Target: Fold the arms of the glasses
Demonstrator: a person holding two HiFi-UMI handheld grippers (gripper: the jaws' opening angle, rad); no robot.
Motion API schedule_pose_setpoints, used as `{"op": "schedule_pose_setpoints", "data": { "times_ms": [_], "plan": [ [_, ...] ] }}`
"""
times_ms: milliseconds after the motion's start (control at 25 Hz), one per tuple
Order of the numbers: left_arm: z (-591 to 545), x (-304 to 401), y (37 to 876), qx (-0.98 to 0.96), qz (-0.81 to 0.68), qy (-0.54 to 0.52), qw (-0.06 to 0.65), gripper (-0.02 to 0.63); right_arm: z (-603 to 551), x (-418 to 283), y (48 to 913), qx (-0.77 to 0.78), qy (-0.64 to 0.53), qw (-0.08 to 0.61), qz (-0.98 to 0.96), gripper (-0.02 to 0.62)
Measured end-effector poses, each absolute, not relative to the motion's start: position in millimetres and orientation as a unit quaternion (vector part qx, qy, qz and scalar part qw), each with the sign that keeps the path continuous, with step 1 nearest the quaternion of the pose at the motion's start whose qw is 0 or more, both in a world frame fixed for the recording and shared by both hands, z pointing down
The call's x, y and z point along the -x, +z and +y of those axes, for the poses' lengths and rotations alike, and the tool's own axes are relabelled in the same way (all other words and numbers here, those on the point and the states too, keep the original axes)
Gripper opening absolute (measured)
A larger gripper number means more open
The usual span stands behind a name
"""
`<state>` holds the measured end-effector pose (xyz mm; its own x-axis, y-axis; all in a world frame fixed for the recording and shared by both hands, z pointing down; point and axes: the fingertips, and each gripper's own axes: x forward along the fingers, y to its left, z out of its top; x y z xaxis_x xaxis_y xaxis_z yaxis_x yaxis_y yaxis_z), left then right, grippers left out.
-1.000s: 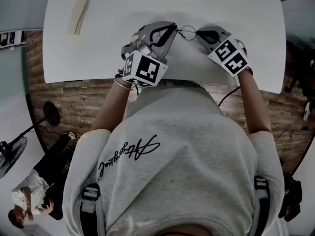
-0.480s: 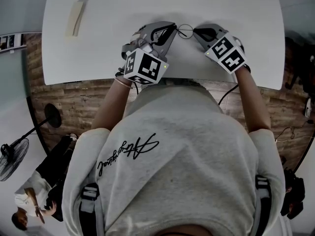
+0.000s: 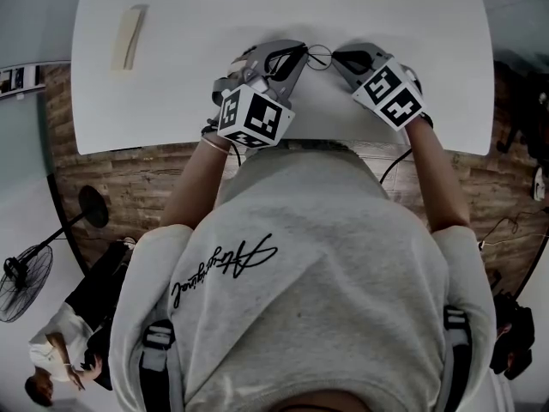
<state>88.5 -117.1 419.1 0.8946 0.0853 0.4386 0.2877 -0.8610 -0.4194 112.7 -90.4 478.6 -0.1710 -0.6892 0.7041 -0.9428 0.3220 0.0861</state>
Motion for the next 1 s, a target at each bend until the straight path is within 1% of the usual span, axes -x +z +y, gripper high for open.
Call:
{"op": "schedule_pose_setpoints", "data": {
  "times_ms": [1000],
  "plan": [
    [-106, -98, 443, 0.922, -0.153, -0.243, 0.258, 0.012, -93, -113, 480, -0.554, 0.186, 0.335, -0.739, 0.011]
  ]
}}
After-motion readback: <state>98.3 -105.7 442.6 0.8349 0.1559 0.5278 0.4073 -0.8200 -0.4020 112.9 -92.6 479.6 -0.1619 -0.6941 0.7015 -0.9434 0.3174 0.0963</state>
